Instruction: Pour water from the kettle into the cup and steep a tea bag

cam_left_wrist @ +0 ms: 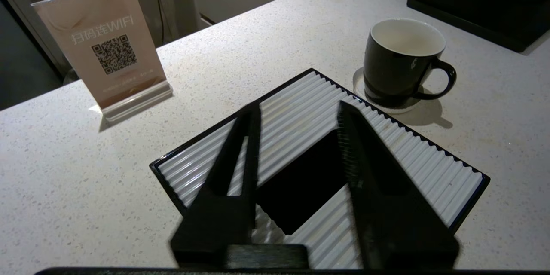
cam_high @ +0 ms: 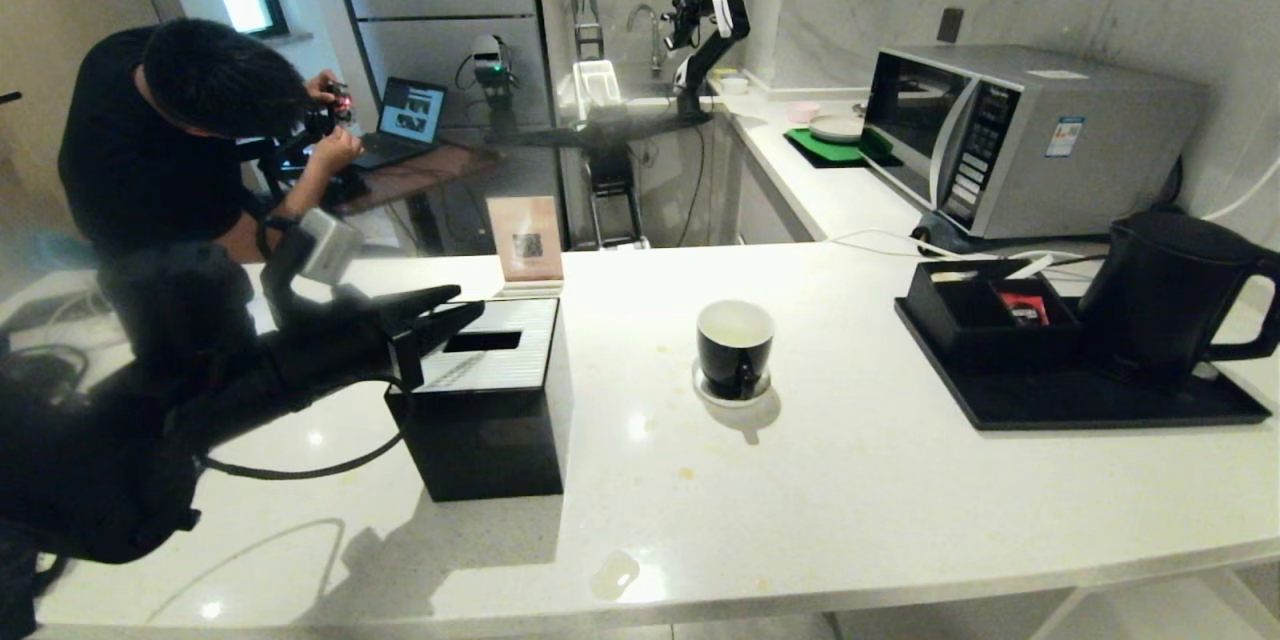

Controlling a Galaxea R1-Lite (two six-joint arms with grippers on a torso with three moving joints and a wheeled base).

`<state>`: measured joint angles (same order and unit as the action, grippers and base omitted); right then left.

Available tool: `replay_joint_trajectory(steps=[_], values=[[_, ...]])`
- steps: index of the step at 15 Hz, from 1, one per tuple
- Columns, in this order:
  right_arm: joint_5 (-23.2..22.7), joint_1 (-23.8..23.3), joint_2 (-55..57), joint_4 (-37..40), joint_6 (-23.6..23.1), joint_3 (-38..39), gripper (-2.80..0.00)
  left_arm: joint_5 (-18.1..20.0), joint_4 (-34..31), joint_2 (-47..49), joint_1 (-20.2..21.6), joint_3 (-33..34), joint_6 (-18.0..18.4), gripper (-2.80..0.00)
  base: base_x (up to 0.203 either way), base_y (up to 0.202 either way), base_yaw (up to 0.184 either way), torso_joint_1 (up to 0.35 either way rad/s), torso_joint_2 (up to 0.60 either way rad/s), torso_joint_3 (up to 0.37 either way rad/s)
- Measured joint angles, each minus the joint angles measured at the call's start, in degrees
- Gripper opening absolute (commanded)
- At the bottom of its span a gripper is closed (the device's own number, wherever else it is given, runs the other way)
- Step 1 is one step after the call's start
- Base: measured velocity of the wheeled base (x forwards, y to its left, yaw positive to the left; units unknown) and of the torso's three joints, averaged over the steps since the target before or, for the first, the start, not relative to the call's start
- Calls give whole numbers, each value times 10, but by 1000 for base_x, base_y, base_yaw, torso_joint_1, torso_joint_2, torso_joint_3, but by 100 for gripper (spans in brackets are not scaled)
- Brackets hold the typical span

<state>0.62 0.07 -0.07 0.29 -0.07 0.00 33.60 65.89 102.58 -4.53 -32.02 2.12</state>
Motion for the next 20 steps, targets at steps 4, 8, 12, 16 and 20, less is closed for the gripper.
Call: replay_joint_trajectory(steps=[4, 8, 12, 16, 20], values=[[0, 0, 0, 0, 0, 0, -280, 0, 31, 2, 0, 0, -3, 0, 0, 0, 0, 0, 0, 0], [0, 0, 0, 0, 0, 0, -280, 2, 35, 2, 0, -4, -3, 0, 0, 0, 0, 0, 0, 0], [0, 0, 0, 0, 0, 0, -280, 1, 48, -3, 0, -5, -4, 0, 0, 0, 0, 0, 0, 0], [0, 0, 0, 0, 0, 0, -280, 0, 48, -6, 0, -6, -4, 0, 0, 0, 0, 0, 0, 0], [0, 0, 0, 0, 0, 0, -280, -1, 49, -8, -2, -7, -4, 0, 0, 0, 0, 0, 0, 0]])
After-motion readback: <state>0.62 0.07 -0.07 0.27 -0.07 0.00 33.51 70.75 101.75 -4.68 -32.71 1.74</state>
